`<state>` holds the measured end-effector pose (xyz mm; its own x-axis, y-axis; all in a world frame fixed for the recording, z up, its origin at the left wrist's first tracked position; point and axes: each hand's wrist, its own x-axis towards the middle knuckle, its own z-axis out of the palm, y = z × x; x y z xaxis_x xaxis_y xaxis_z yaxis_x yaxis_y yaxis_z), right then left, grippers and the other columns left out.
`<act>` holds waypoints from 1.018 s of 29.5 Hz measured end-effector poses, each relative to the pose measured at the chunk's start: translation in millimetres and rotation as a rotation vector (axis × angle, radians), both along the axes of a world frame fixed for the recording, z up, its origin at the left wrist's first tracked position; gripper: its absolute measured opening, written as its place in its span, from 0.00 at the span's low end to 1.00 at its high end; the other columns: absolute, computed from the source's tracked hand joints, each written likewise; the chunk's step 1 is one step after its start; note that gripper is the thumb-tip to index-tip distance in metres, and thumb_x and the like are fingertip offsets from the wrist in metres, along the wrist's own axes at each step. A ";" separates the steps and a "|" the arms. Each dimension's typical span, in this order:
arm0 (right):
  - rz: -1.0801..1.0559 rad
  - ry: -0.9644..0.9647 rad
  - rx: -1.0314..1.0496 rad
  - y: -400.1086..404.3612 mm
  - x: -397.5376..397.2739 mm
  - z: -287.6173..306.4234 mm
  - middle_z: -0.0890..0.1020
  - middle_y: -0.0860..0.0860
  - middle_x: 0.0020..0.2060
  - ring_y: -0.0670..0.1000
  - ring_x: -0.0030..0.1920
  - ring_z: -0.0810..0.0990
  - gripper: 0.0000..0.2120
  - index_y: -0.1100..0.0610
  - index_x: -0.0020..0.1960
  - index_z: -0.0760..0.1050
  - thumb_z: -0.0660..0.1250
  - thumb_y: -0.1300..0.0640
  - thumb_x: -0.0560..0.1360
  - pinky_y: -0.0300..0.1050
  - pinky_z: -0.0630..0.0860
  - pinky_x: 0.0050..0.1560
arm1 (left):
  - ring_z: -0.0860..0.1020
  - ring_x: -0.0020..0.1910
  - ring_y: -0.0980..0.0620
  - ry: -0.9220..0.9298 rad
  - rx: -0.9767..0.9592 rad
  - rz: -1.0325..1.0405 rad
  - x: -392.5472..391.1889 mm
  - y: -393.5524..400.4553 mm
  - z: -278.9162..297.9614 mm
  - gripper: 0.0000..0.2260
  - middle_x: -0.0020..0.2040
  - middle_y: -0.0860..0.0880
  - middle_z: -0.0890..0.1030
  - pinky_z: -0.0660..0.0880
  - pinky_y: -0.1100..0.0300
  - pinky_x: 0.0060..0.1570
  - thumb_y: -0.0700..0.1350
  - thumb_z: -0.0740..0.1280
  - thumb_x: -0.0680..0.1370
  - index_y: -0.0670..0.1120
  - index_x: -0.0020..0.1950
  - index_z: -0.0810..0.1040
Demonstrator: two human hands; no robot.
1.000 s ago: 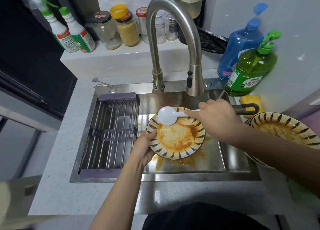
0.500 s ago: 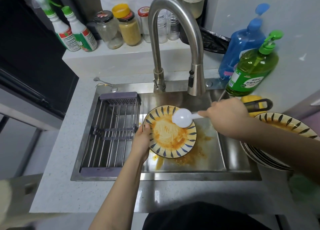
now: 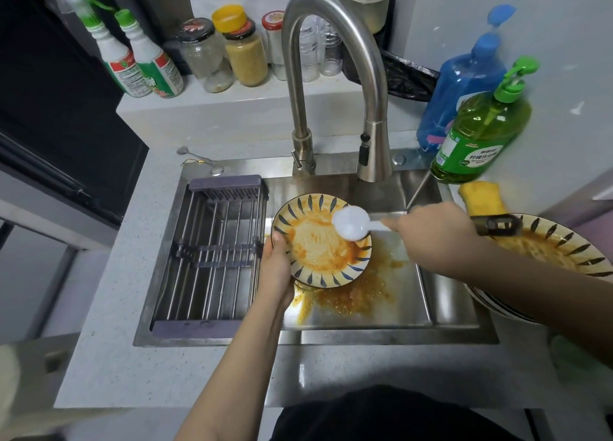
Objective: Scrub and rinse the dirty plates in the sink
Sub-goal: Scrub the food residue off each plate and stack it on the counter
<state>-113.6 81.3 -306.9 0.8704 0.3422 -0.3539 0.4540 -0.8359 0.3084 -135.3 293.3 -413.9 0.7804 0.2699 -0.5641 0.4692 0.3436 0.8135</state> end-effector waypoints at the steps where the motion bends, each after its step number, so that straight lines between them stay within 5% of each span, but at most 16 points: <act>1: -0.024 0.001 0.005 -1.2 0.4 0.5 0.74 0.48 0.39 0.51 0.41 0.75 0.20 0.45 0.66 0.67 0.54 0.61 0.77 0.41 0.60 0.32 | 0.78 0.58 0.46 -0.009 -0.022 0.006 1.0 0.0 -1.4 0.19 0.61 0.42 0.78 0.78 0.53 0.53 0.52 0.52 0.84 0.43 0.69 0.71; 6: 0.083 0.125 0.037 2.5 -13.0 4.4 0.66 0.46 0.31 0.48 0.33 0.69 0.15 0.45 0.57 0.74 0.56 0.58 0.76 0.40 0.58 0.30 | 0.78 0.52 0.50 -0.004 -0.024 0.076 4.3 -2.1 -0.1 0.19 0.62 0.42 0.77 0.78 0.57 0.46 0.53 0.52 0.84 0.43 0.68 0.70; 11: -0.027 0.053 0.032 0.9 -2.5 9.6 0.77 0.47 0.41 0.51 0.41 0.75 0.15 0.47 0.59 0.74 0.56 0.57 0.76 0.41 0.63 0.37 | 0.78 0.51 0.48 0.042 -0.190 0.126 5.0 -14.8 3.4 0.19 0.63 0.41 0.76 0.78 0.56 0.40 0.52 0.51 0.84 0.44 0.70 0.67; 17: 0.060 0.256 0.136 12.5 -10.3 13.0 0.70 0.47 0.31 0.47 0.32 0.69 0.12 0.47 0.55 0.77 0.56 0.55 0.79 0.41 0.64 0.34 | 0.77 0.54 0.44 0.086 -0.346 0.173 3.2 -21.7 1.7 0.21 0.65 0.40 0.75 0.79 0.52 0.43 0.53 0.52 0.84 0.42 0.72 0.66; 21: 0.030 0.323 0.305 26.7 -7.2 9.3 0.79 0.48 0.46 0.47 0.39 0.74 0.16 0.44 0.66 0.72 0.51 0.52 0.82 0.39 0.62 0.31 | 0.76 0.42 0.46 0.109 -0.465 0.186 3.9 -22.6 3.1 0.24 0.50 0.41 0.76 0.79 0.58 0.29 0.55 0.52 0.83 0.40 0.71 0.65; 26: -0.010 0.403 0.191 11.7 -2.5 22.0 0.78 0.47 0.43 0.47 0.40 0.74 0.16 0.43 0.65 0.73 0.53 0.52 0.82 0.41 0.68 0.37 | 0.74 0.63 0.38 0.092 -0.479 0.157 5.7 -10.2 -4.1 0.23 0.64 0.38 0.75 0.75 0.42 0.57 0.56 0.52 0.82 0.42 0.69 0.67; 30: 0.008 0.285 0.037 6.6 -1.0 25.0 0.69 0.46 0.37 0.50 0.41 0.71 0.17 0.42 0.65 0.72 0.54 0.54 0.80 0.44 0.69 0.43 | 0.78 0.59 0.44 0.068 -0.422 0.131 3.0 -10.2 -6.1 0.21 0.65 0.41 0.76 0.79 0.49 0.46 0.55 0.52 0.83 0.45 0.71 0.68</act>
